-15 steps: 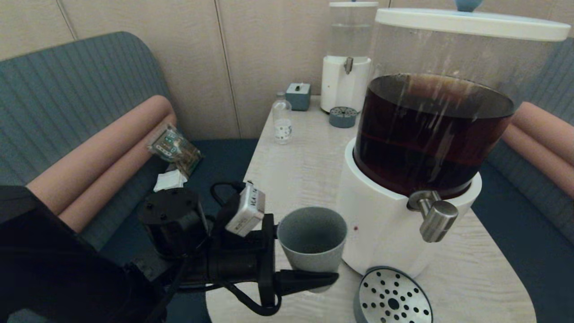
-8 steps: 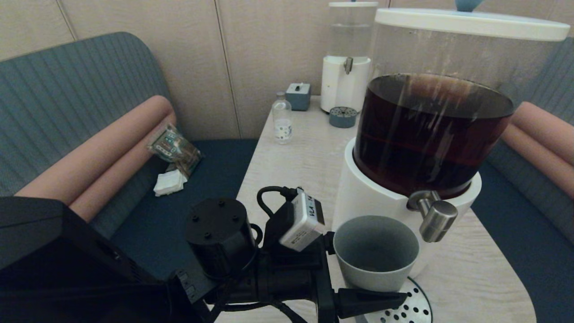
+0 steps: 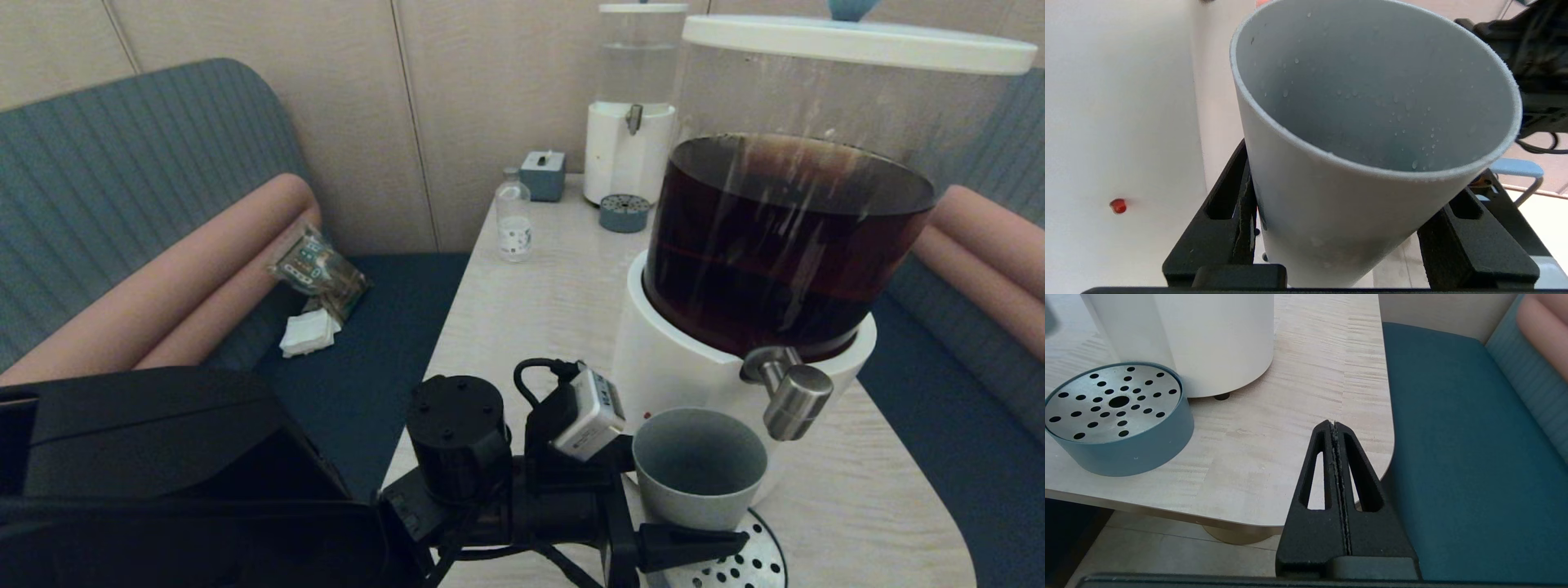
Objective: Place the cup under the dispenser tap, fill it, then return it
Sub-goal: Place it under the water dispenser
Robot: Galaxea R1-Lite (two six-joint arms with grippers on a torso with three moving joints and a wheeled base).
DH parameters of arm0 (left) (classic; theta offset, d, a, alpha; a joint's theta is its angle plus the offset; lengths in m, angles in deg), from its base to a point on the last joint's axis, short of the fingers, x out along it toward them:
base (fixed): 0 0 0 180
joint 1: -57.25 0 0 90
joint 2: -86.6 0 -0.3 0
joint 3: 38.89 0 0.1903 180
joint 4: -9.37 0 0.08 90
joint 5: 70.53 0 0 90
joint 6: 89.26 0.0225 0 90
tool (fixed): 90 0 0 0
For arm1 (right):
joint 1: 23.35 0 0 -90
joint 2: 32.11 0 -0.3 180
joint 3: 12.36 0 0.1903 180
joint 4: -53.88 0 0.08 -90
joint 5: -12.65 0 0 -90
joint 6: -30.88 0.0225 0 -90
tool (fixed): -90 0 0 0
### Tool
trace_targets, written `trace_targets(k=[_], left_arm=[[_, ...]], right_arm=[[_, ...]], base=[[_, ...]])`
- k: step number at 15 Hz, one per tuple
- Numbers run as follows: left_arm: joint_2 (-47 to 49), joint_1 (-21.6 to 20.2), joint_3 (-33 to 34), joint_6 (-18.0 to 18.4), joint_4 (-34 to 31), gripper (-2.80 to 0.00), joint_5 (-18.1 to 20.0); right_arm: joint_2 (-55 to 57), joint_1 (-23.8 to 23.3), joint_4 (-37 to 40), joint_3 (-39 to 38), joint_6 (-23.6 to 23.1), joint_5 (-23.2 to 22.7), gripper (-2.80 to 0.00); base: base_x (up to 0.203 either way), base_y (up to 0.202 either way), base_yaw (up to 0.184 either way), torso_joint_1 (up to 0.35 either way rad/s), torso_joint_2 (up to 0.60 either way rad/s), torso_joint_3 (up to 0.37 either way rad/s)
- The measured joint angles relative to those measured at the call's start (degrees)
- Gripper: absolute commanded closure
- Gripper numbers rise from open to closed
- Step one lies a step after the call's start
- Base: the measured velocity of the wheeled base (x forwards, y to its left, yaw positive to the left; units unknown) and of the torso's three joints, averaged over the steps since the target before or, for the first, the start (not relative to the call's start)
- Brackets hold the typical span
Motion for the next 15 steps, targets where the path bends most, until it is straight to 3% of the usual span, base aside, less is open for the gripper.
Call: trace_targets(k=[9, 15], left_arm=[[10.0, 0.0, -9.5, -0.7, 0.0, 0.0, 0.1], [12.7, 0.2, -10.4, -0.8, 0.0, 0.0, 0.0]], right_arm=[[0.0, 0.0, 0.0, 0.0, 0.0, 0.0, 0.0], [0.0, 0.0, 0.0, 0.0, 0.0, 0.0, 0.0]], base=[[0.0, 0.0, 0.0, 0.0, 0.0, 0.0], [0.0, 0.0, 0.0, 0.0, 0.0, 0.0]])
